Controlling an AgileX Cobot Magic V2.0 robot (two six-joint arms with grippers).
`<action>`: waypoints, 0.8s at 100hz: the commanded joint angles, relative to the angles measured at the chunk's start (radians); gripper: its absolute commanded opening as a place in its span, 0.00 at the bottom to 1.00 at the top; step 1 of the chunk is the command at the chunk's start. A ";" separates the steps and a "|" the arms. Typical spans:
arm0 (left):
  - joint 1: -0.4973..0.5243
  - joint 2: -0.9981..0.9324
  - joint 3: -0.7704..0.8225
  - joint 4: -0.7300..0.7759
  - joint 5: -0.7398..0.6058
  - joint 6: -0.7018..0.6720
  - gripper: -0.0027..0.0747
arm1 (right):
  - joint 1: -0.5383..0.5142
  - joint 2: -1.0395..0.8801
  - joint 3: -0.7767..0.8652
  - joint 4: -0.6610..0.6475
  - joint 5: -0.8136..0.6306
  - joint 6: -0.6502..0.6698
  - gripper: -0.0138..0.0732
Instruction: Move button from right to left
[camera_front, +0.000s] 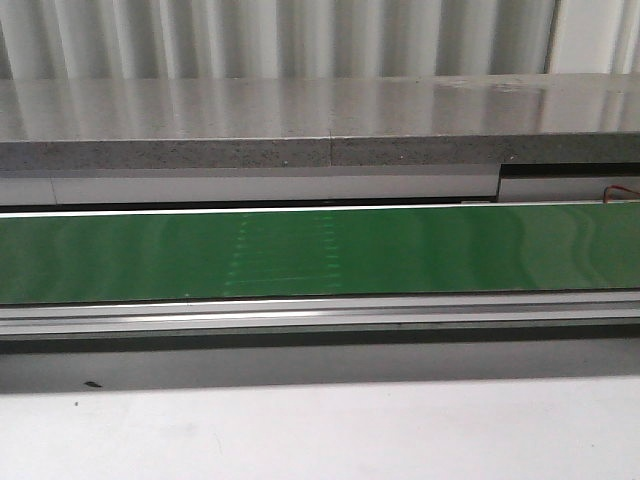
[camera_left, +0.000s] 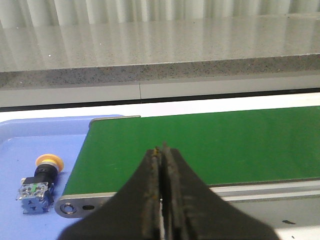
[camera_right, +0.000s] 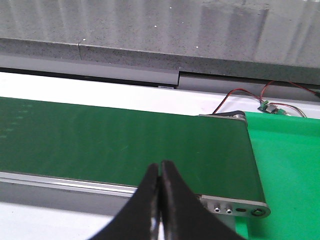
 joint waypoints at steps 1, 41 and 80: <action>-0.007 -0.032 0.038 0.001 -0.075 -0.011 0.01 | 0.002 0.009 -0.026 0.001 -0.078 -0.009 0.08; -0.007 -0.032 0.038 0.001 -0.075 -0.011 0.01 | 0.002 0.009 -0.026 0.001 -0.084 -0.009 0.08; -0.007 -0.032 0.038 0.001 -0.075 -0.011 0.01 | -0.055 0.003 0.131 -0.082 -0.463 0.107 0.08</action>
